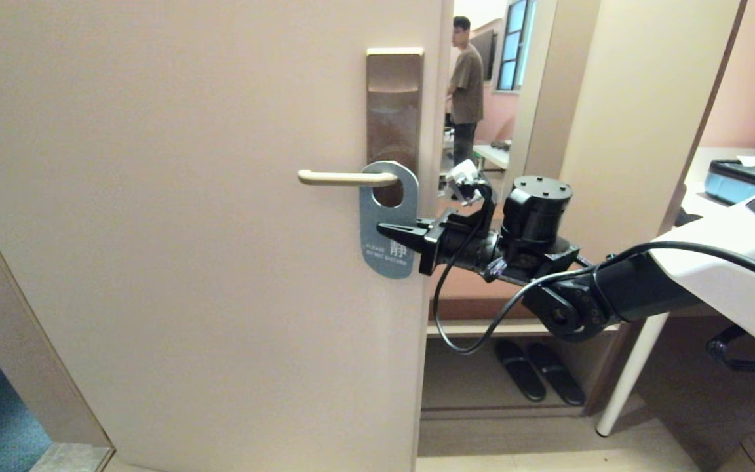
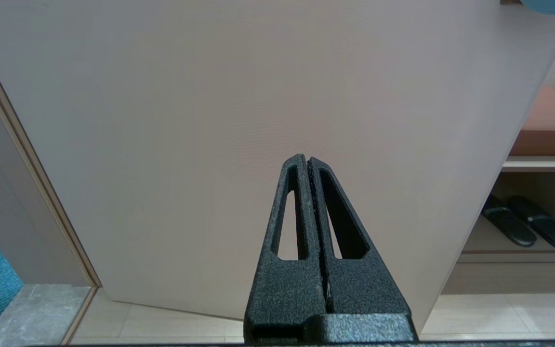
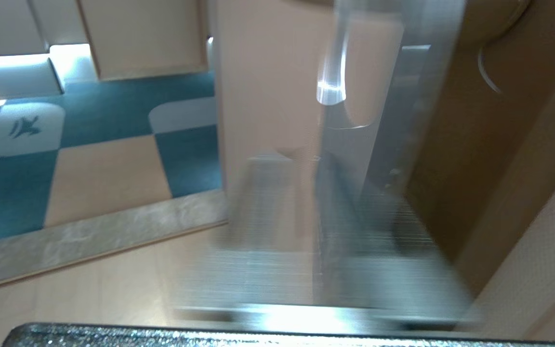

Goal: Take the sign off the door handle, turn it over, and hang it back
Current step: Take down the sign

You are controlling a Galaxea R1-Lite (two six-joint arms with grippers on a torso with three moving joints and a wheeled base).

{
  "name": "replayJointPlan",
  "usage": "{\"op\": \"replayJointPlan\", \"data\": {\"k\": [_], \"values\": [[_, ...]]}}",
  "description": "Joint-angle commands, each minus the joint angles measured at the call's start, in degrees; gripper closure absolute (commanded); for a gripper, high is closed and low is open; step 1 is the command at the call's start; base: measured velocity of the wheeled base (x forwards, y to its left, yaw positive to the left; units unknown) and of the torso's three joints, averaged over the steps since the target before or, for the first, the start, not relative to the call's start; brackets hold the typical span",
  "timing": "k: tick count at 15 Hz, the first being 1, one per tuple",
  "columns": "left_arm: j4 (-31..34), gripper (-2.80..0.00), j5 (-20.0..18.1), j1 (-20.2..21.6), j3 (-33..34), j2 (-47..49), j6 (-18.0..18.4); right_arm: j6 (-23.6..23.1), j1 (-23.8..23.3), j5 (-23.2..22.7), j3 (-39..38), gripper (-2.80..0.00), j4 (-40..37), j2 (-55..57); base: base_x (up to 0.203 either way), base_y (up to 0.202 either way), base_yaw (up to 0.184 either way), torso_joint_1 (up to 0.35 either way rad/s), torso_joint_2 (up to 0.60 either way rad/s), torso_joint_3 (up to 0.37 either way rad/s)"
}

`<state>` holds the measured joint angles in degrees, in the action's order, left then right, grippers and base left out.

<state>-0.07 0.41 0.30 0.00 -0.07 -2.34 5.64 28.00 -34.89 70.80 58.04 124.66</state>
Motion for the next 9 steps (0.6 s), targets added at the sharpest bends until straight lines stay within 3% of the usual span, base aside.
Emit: {"op": "replayJointPlan", "data": {"k": [1,4,9], "values": [[0.0,0.0,0.0,0.0,0.0,0.1,0.0,-0.5,-0.1,-0.1,-0.1,0.0,1.4,-0.1,0.0,0.0,0.0,0.0,0.0,0.0],[0.0,0.0,0.0,0.0,0.0,0.1,0.0,-0.5,-0.1,0.3,-0.2,0.0,1.4,-0.2,0.0,0.0,0.0,0.0,0.0,0.0],[0.0,0.0,0.0,0.0,0.0,0.1,0.0,-1.0,0.0,5.0,-0.5,0.0,1.3,-0.3,0.0,0.0,0.0,0.0,0.0,0.0]]}}
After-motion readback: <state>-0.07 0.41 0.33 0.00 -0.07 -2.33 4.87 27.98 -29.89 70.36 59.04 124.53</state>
